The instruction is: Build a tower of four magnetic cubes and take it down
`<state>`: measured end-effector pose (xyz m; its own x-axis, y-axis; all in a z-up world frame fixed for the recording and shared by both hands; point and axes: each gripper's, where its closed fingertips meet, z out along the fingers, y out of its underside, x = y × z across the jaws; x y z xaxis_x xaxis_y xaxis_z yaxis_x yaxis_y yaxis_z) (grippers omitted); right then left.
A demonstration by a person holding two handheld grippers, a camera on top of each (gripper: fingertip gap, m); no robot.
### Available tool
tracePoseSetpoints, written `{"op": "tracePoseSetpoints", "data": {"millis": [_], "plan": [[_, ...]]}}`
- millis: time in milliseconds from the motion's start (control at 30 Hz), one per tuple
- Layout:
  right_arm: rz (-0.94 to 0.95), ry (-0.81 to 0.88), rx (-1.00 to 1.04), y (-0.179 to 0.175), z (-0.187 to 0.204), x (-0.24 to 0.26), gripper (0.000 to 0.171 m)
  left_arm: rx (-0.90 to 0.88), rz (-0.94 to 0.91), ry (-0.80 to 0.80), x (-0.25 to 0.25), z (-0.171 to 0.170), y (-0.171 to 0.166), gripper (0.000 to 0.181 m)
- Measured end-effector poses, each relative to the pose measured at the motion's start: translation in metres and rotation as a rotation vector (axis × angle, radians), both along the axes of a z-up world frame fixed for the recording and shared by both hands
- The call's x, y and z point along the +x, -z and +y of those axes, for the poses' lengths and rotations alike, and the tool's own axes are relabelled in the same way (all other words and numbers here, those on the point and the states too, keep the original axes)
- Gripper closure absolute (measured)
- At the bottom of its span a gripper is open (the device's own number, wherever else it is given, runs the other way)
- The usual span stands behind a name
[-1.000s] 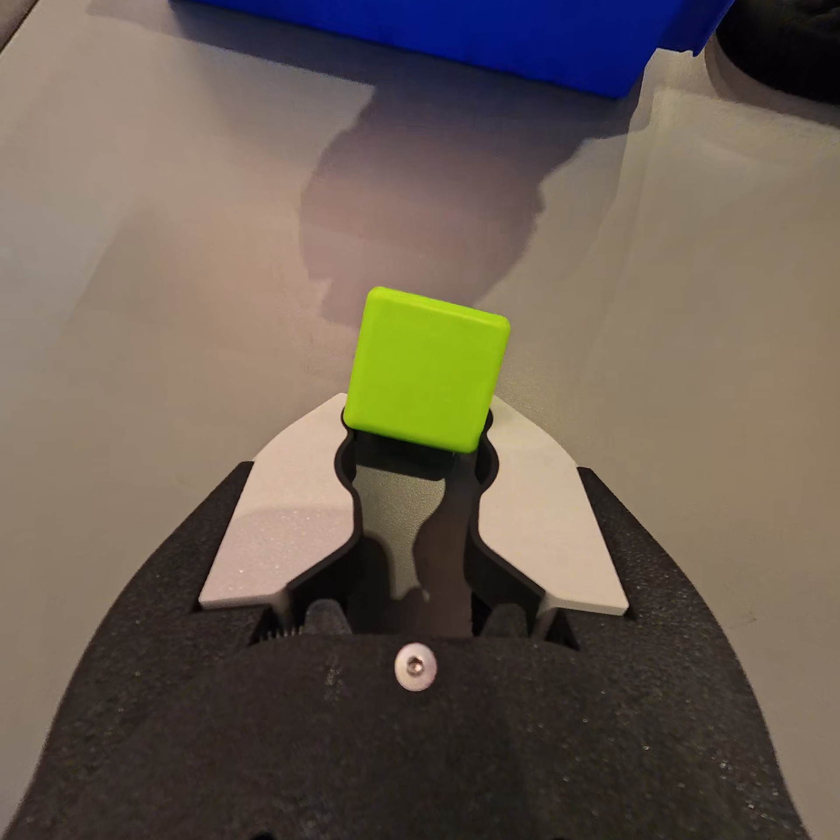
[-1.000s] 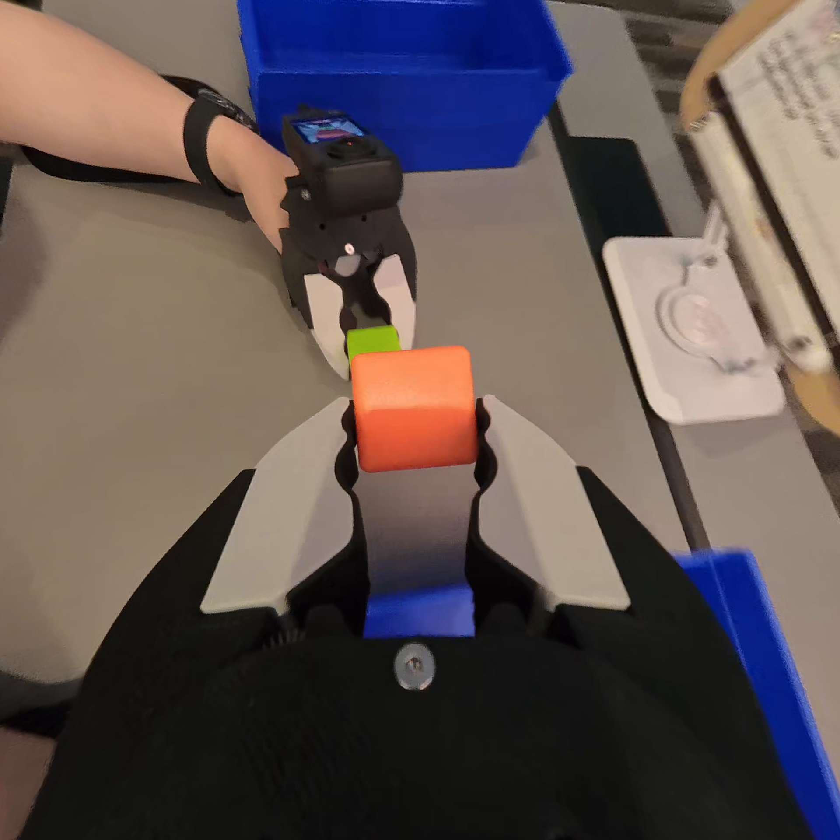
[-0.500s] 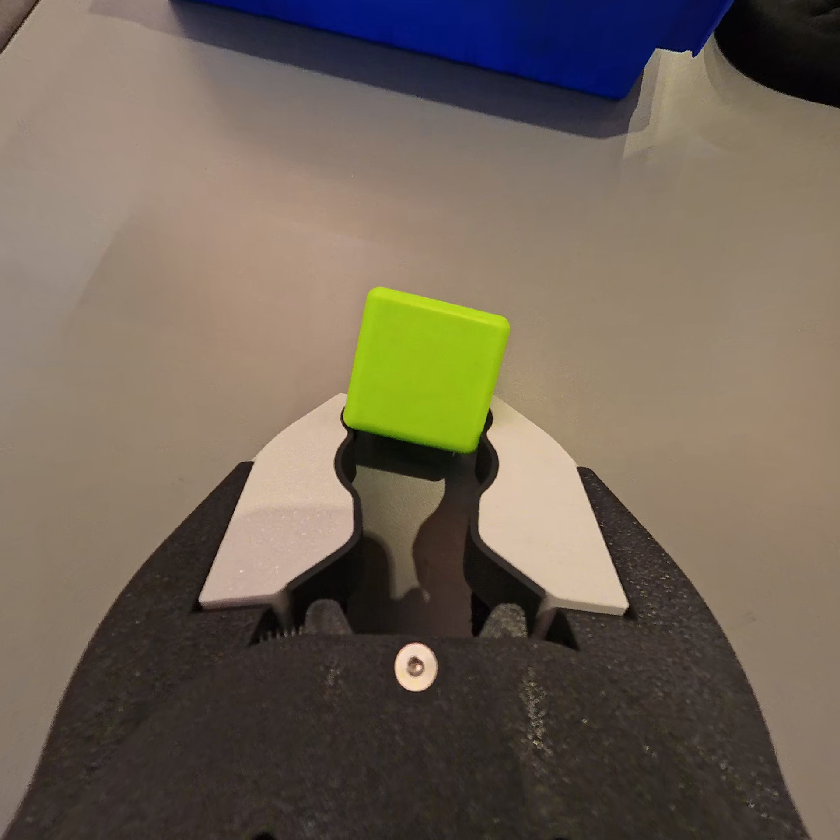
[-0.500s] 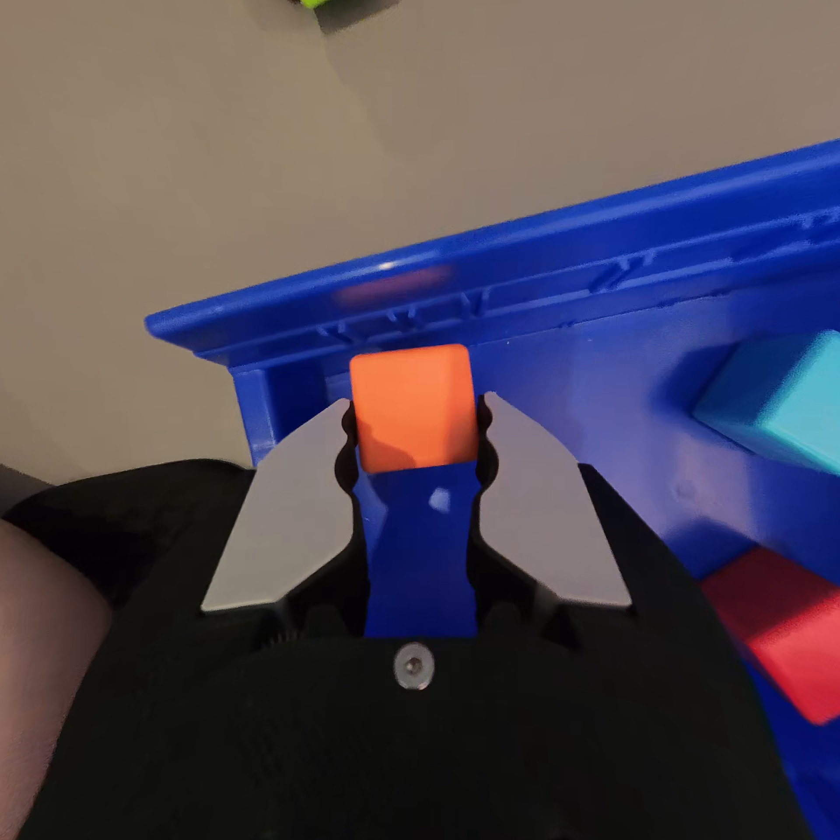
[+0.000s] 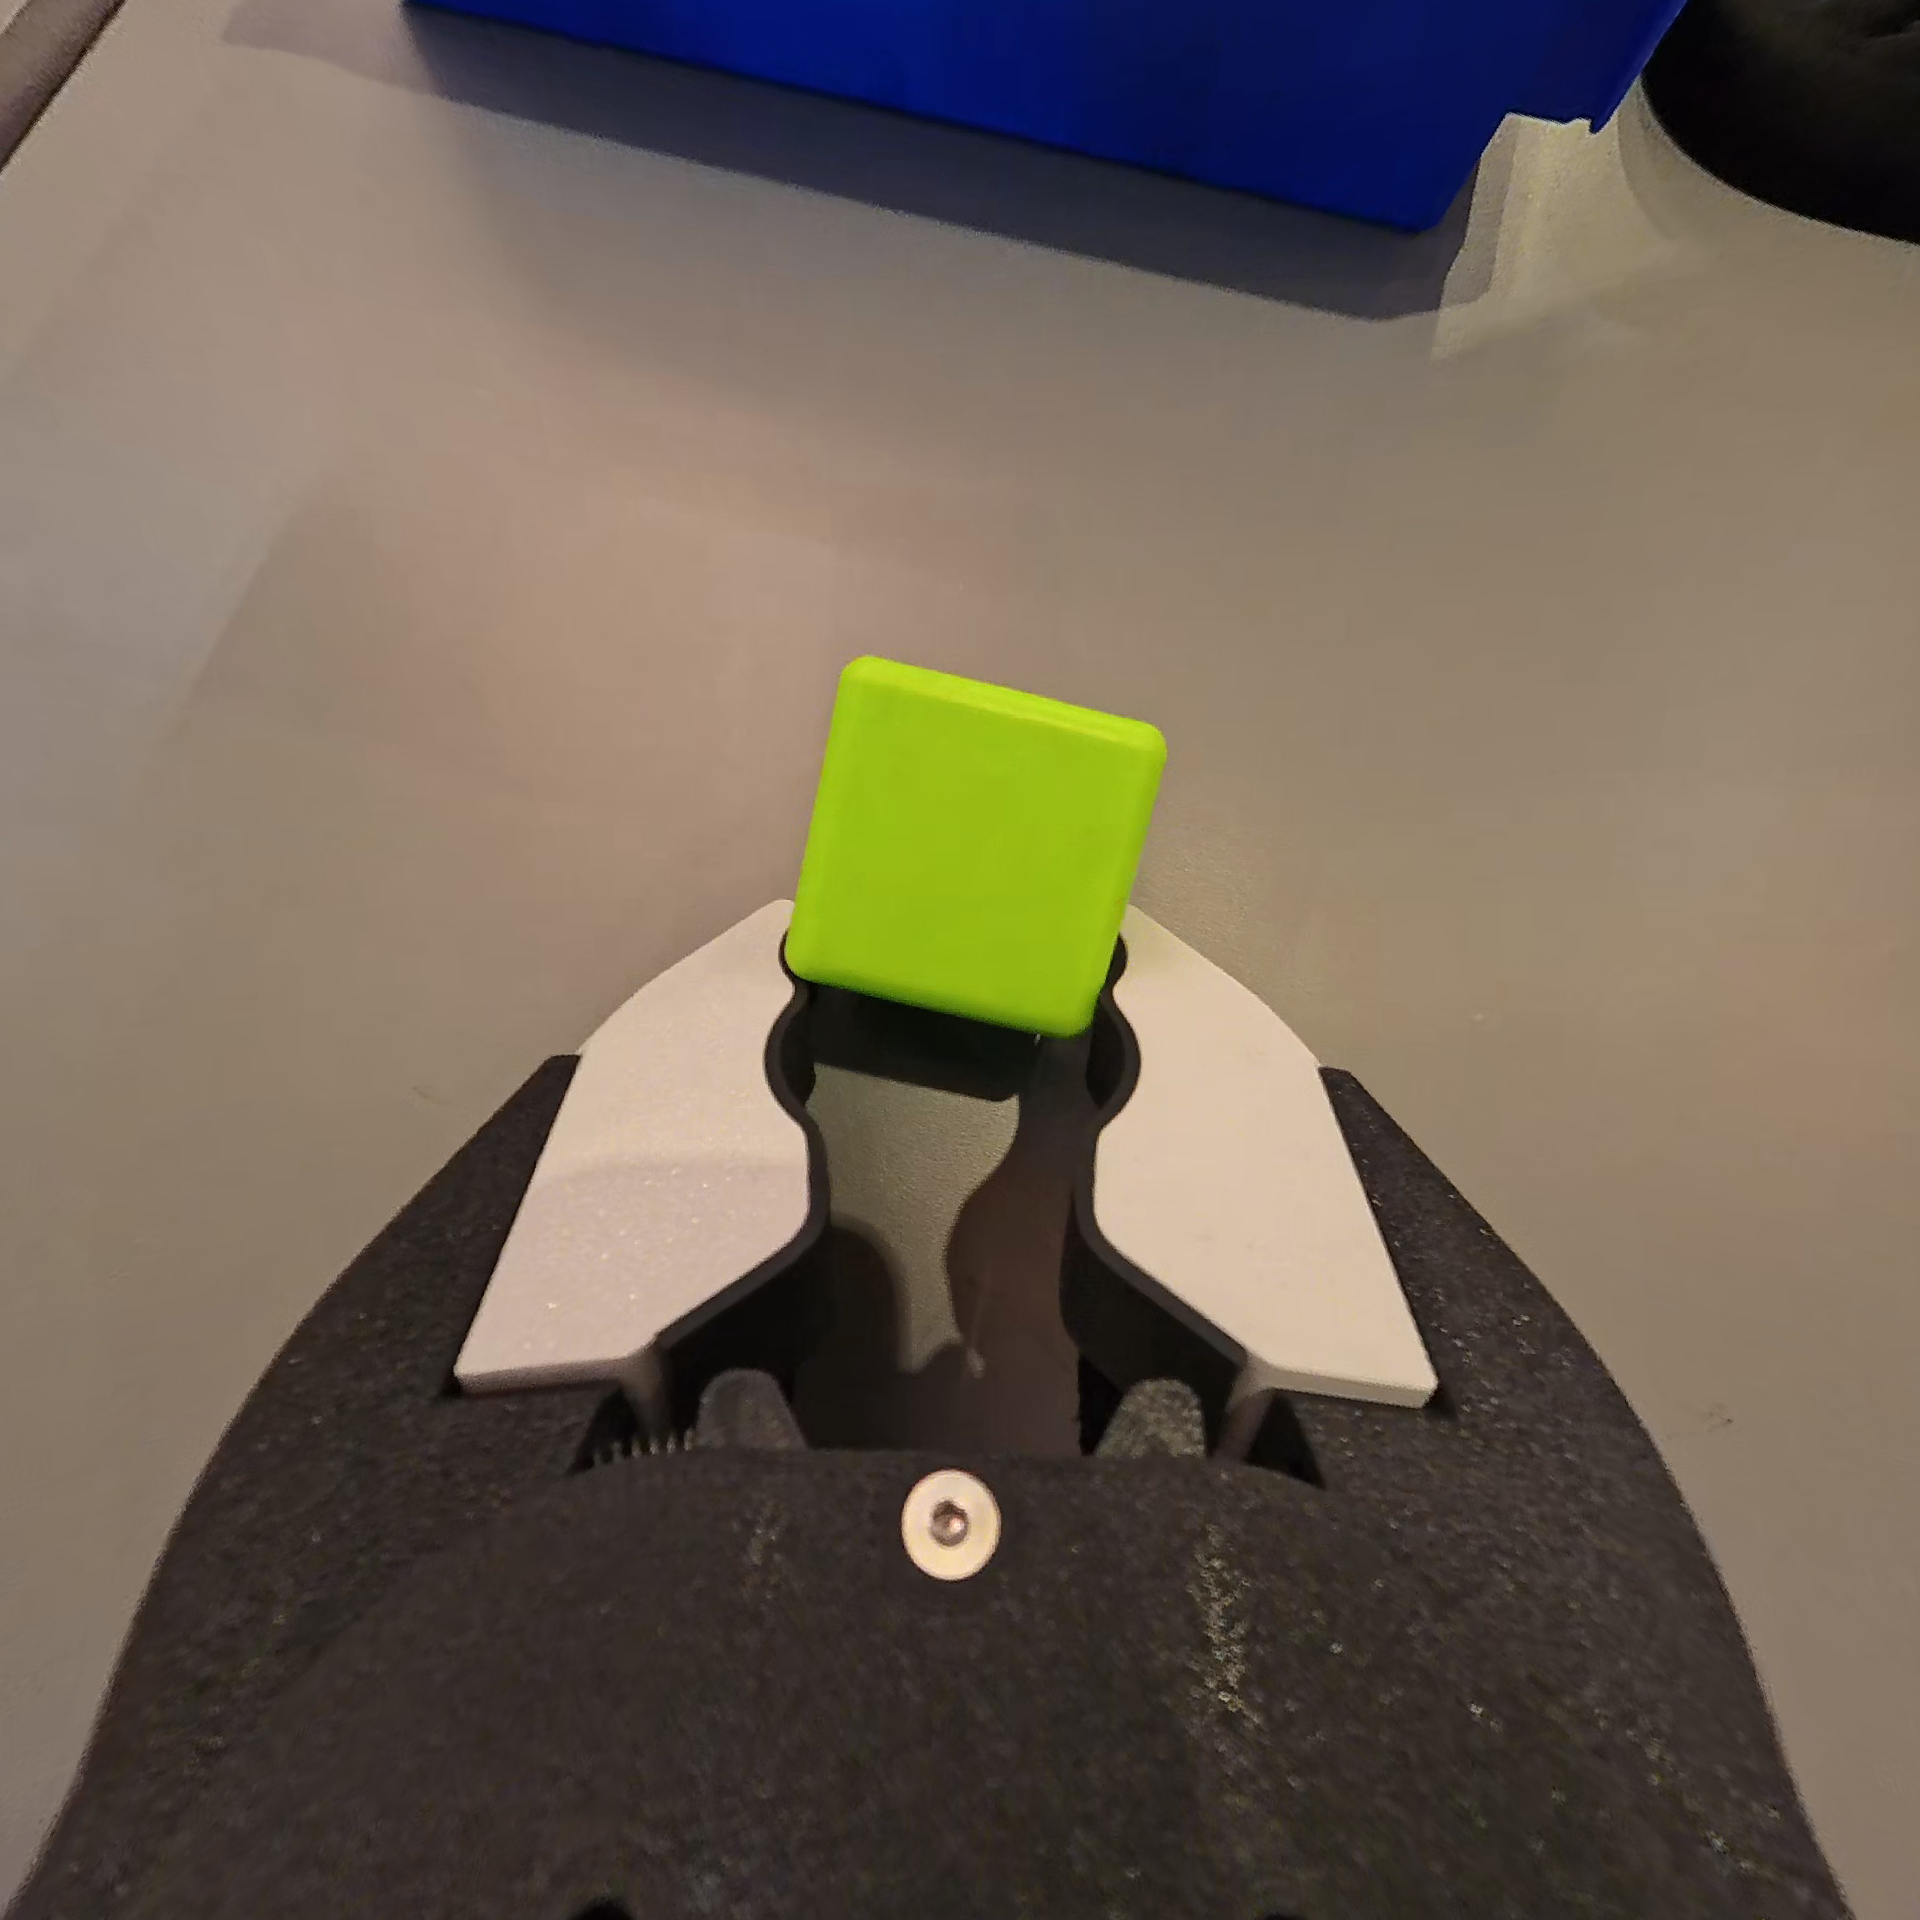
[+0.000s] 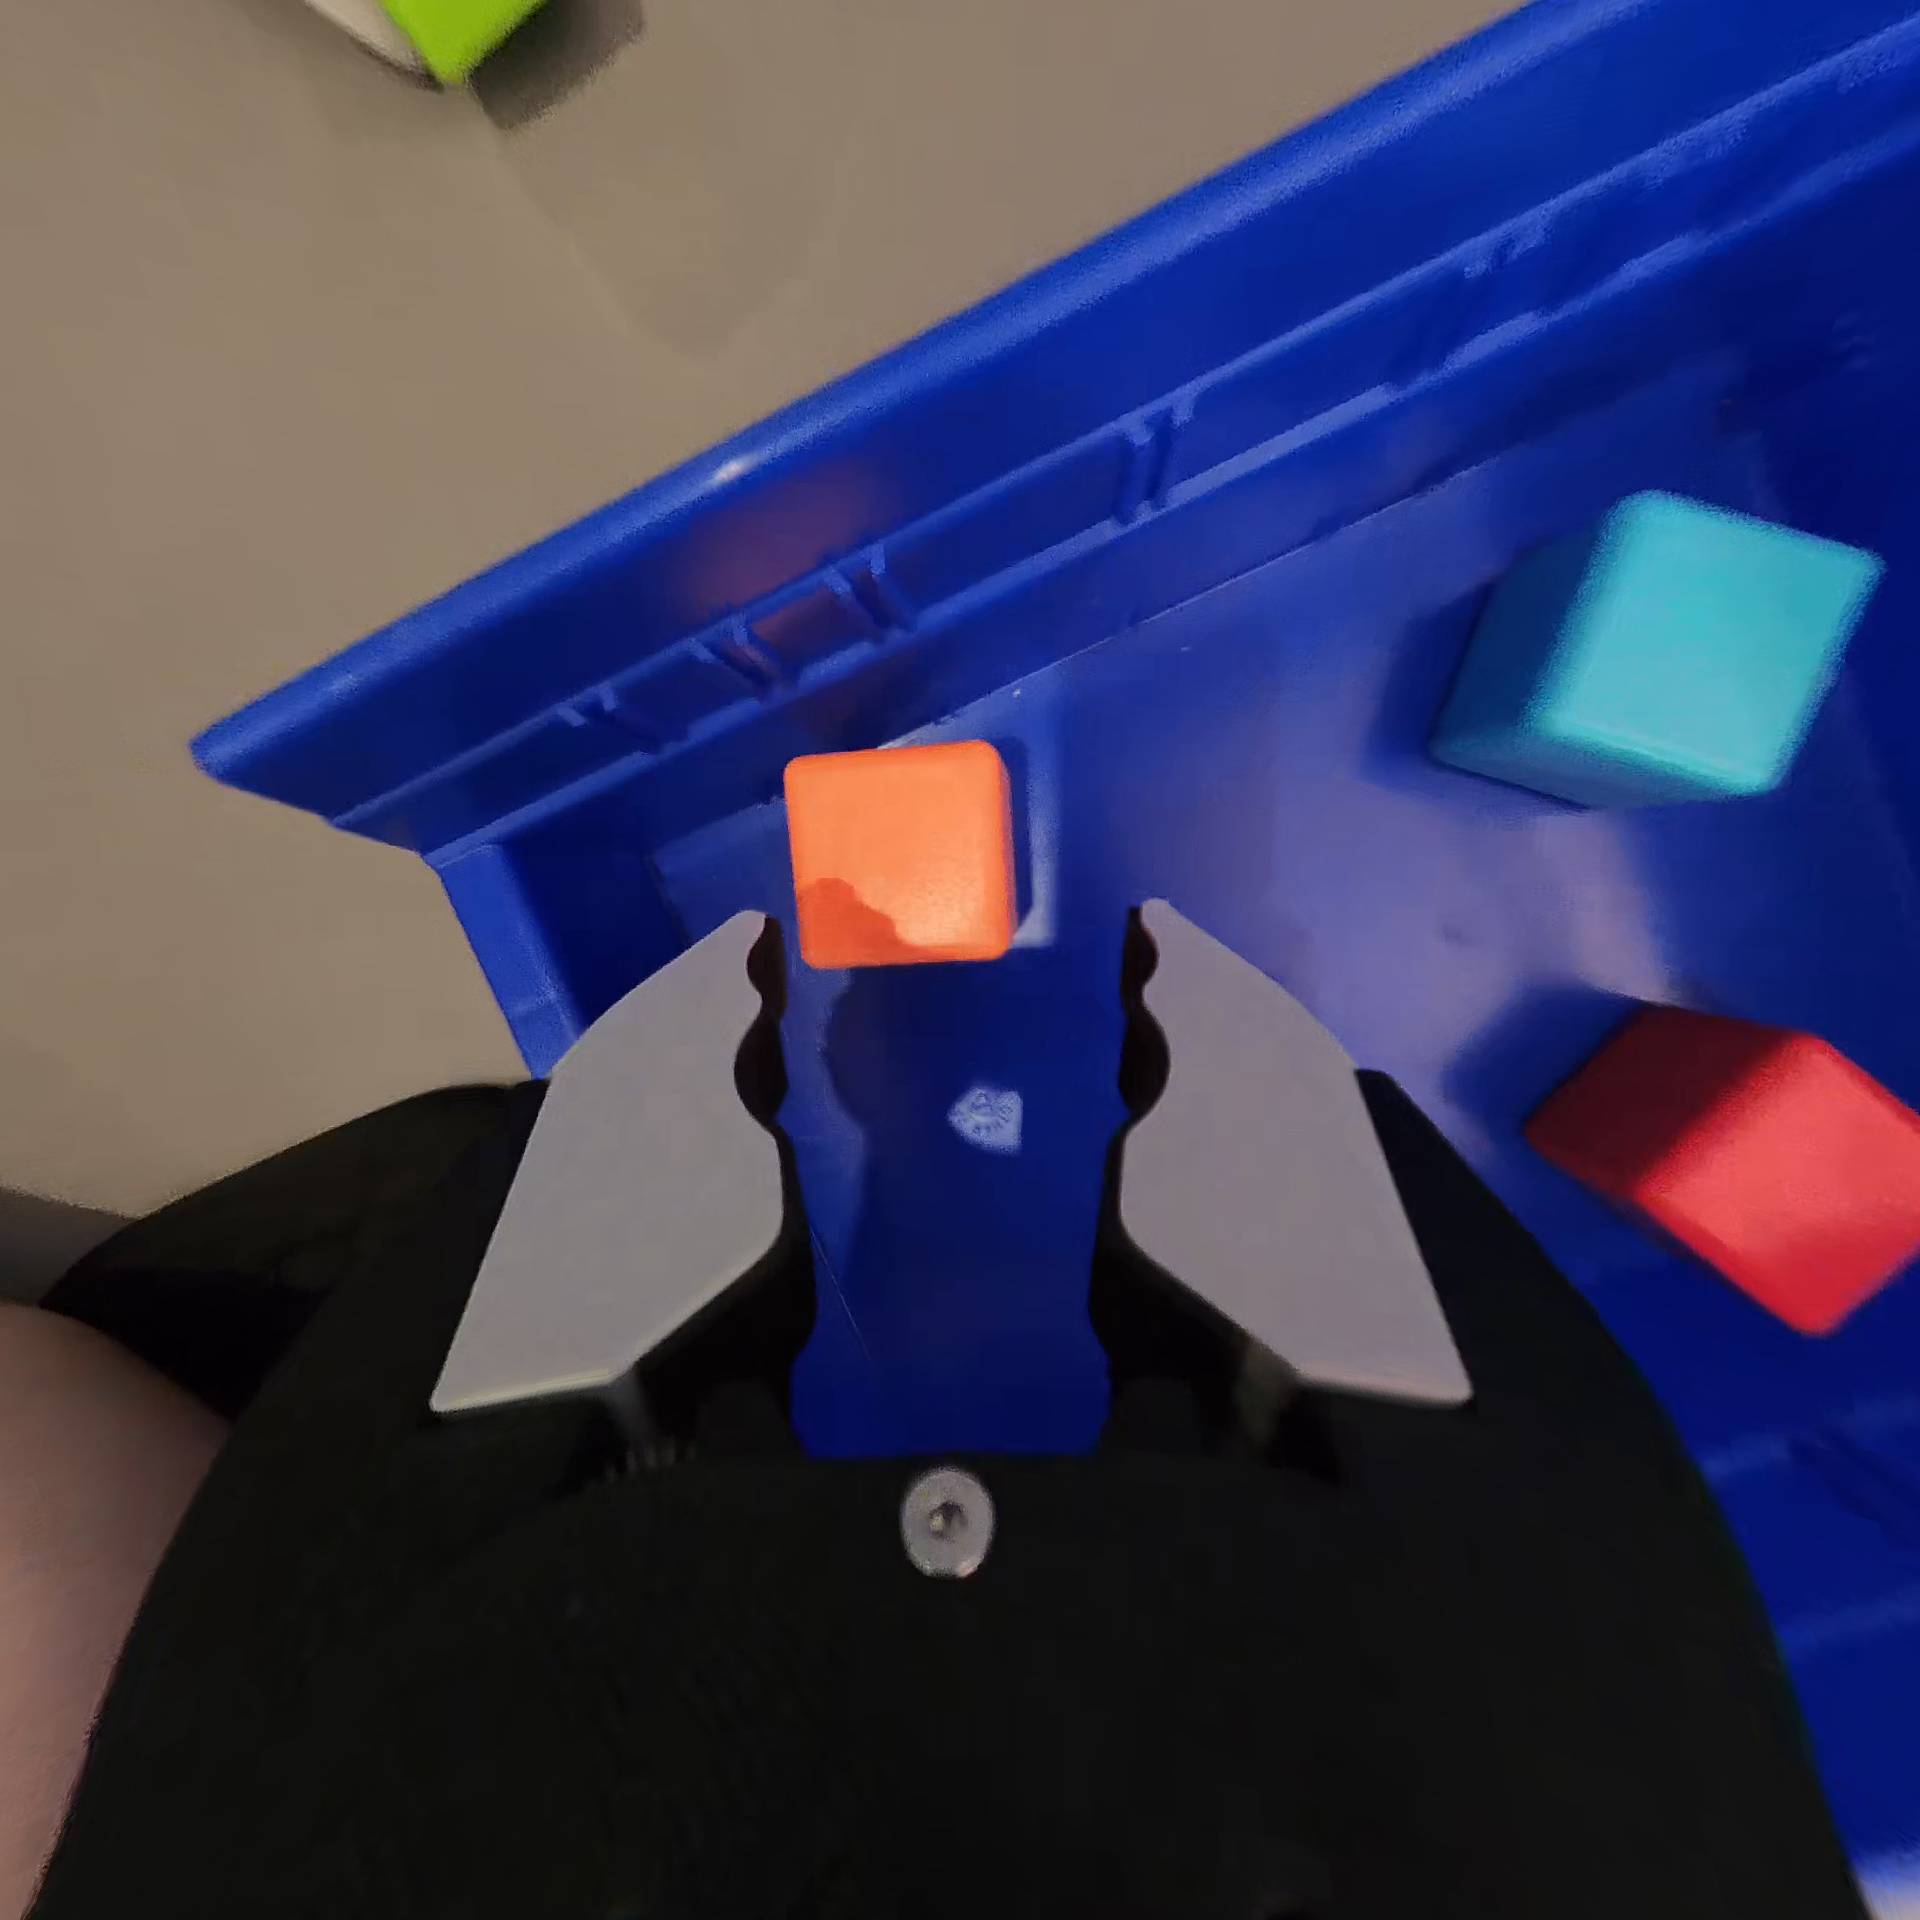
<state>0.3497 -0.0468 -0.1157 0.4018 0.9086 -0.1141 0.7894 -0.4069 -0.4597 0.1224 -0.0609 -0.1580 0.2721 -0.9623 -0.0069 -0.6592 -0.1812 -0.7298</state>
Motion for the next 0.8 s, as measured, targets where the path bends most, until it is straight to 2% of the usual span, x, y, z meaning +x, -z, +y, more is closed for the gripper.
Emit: {"op": "tracePoseSetpoints", "data": {"millis": [200,333,400,533,600,800], "plan": [[0.148,0.201,0.195,-0.082,0.016,-0.001,0.109,0.098,-0.085,-0.065,0.002,0.012,-0.030,0.131],[0.477,0.312,0.146,-0.153,0.016,-0.059,0.110,0.261,-0.172,-0.168,-0.002,0.024,-0.073,0.131],[0.631,0.322,0.072,-0.175,0.011,-0.096,0.110,0.318,-0.213,-0.215,-0.003,0.026,-0.089,0.131],[0.640,0.327,0.035,-0.164,0.014,-0.157,0.103,0.393,-0.200,-0.246,-0.001,0.024,-0.098,0.131],[0.599,0.322,-0.012,-0.146,0.014,-0.179,0.097,0.430,-0.179,-0.250,0.000,0.023,-0.098,0.131],[0.439,0.301,-0.110,-0.092,0.009,-0.217,0.096,0.447,-0.172,-0.258,0.003,0.020,-0.100,0.131]]}}
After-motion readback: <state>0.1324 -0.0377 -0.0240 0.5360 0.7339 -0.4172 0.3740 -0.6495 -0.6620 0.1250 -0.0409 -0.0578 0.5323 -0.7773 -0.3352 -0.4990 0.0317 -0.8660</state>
